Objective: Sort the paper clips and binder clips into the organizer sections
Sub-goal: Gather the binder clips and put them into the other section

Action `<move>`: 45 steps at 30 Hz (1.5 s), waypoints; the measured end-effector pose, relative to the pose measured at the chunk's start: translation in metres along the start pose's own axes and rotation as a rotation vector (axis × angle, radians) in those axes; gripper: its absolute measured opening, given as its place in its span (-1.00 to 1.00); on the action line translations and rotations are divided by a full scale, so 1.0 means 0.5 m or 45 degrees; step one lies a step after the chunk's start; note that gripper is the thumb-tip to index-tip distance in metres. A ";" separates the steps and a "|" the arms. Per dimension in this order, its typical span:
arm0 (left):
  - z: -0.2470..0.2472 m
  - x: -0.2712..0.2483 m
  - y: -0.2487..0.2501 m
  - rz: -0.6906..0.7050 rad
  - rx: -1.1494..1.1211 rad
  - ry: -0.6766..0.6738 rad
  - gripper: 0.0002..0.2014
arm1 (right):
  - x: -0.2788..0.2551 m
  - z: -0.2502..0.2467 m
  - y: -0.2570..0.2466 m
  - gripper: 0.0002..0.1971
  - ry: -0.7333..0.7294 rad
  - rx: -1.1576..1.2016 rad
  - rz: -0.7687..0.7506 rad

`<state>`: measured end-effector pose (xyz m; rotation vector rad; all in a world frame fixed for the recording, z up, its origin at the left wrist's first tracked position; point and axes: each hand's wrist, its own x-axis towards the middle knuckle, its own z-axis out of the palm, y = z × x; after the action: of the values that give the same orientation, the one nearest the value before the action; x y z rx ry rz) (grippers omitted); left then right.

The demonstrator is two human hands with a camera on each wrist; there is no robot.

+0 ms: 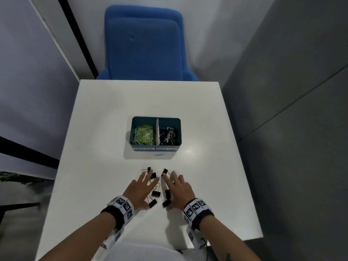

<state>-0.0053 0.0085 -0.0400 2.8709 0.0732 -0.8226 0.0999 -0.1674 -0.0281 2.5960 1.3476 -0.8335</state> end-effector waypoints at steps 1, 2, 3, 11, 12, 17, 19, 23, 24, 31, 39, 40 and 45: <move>0.003 0.000 0.004 0.010 -0.015 0.064 0.13 | 0.004 0.000 -0.002 0.17 0.050 0.043 0.009; 0.003 0.000 0.007 0.018 -0.049 0.117 0.06 | 0.008 -0.002 -0.004 0.10 0.077 0.103 0.007; 0.000 0.001 0.012 0.021 -0.095 0.135 -0.02 | 0.010 -0.006 -0.005 0.03 0.089 0.162 0.001; -0.038 0.005 0.022 -0.186 -0.346 0.107 -0.40 | 0.025 -0.003 -0.004 -0.37 0.184 0.339 0.048; -0.040 0.008 0.017 -0.197 -0.341 0.130 -0.47 | 0.027 -0.001 -0.001 -0.37 0.183 0.335 0.051; -0.043 0.014 -0.003 -0.133 -0.216 0.170 -0.58 | 0.030 0.014 0.014 -0.64 0.276 0.286 0.049; -0.039 0.022 -0.013 -0.106 -0.155 0.193 -0.46 | 0.030 0.014 0.019 -0.72 0.291 0.299 0.050; -0.038 0.028 -0.023 -0.081 -0.082 0.240 -0.38 | 0.025 0.006 0.026 -0.79 0.320 0.457 0.137; -0.038 0.027 -0.025 -0.090 -0.072 0.233 -0.36 | 0.025 0.008 0.029 -0.81 0.325 0.486 0.167; -0.049 0.024 -0.005 -0.237 -0.218 0.195 -0.64 | 0.006 -0.010 0.045 -0.79 0.371 0.685 0.252; -0.111 0.008 0.012 -0.265 -0.466 0.342 -0.90 | -0.002 -0.155 0.051 -0.74 0.540 0.664 0.276; -0.135 0.006 0.013 -0.277 -0.538 0.399 -0.89 | 0.001 -0.183 0.051 -0.76 0.591 0.674 0.284; -0.305 0.033 0.023 -0.235 -0.876 0.748 -0.86 | 0.040 -0.301 0.049 -0.81 0.828 0.818 0.358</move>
<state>0.0896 0.0219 0.0806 2.3452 0.5684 0.0694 0.1920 -0.1184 0.0851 3.6769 0.8349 -0.4254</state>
